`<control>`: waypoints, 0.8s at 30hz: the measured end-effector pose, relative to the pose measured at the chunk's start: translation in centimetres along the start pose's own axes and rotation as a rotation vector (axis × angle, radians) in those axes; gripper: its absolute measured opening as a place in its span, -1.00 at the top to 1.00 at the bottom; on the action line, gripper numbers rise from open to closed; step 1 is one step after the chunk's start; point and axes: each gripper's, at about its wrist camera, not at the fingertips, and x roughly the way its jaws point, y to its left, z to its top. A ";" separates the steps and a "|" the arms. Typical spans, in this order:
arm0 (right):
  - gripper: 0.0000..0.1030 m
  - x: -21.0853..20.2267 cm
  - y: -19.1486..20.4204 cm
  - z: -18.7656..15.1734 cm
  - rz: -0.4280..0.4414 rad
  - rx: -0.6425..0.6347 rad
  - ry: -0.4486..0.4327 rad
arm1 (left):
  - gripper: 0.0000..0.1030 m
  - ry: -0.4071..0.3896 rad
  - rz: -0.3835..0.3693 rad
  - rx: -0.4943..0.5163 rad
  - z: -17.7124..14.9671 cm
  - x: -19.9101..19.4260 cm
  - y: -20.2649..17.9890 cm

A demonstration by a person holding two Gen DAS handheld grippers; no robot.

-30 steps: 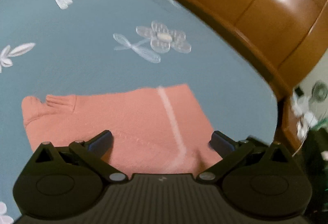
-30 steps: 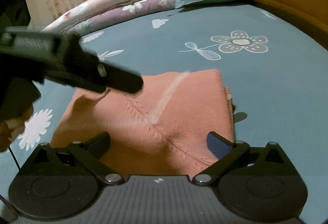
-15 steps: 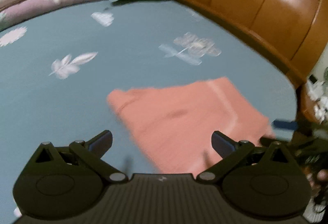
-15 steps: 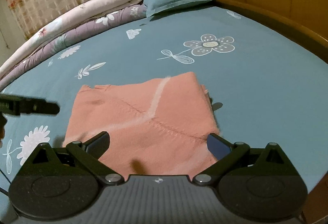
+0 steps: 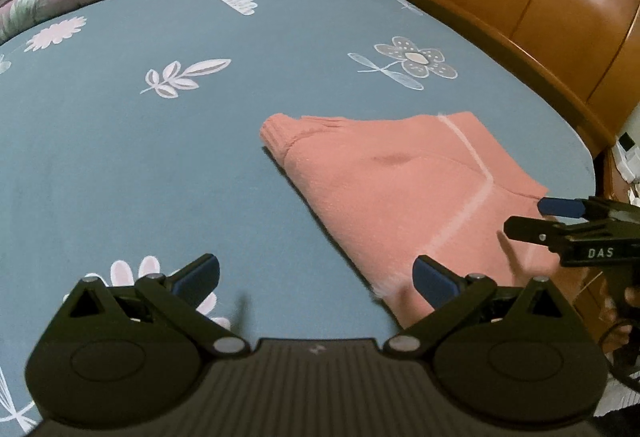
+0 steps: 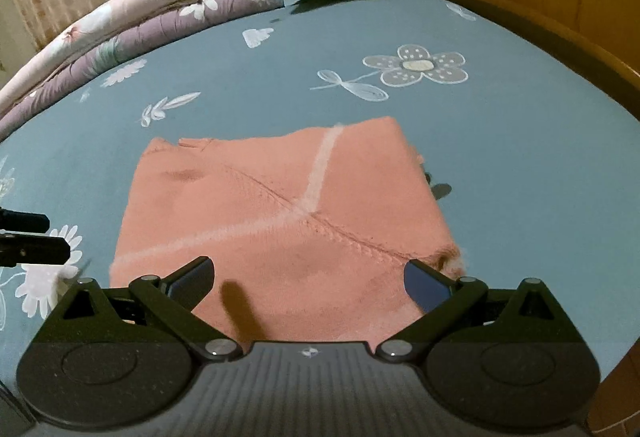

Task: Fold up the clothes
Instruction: 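Move the right tool to the sweater's folded edge and close on it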

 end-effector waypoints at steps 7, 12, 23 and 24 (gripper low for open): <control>-1.00 -0.6 -0.1 0.2 0.013 -0.015 0.004 | -0.98 -0.007 -0.002 -0.006 -0.3 0.0 -1.0; -1.00 -1.9 -1.0 0.7 0.040 -0.025 -0.025 | -0.98 -0.010 -0.014 -0.039 -0.4 0.5 -1.8; -1.00 -2.5 -7.3 1.5 0.152 0.102 -0.034 | -0.98 0.011 -0.043 -0.182 -0.8 1.7 -3.7; -1.00 -2.2 -7.9 1.6 0.163 0.120 -0.029 | -0.98 0.013 -0.050 -0.193 -0.8 1.8 -3.9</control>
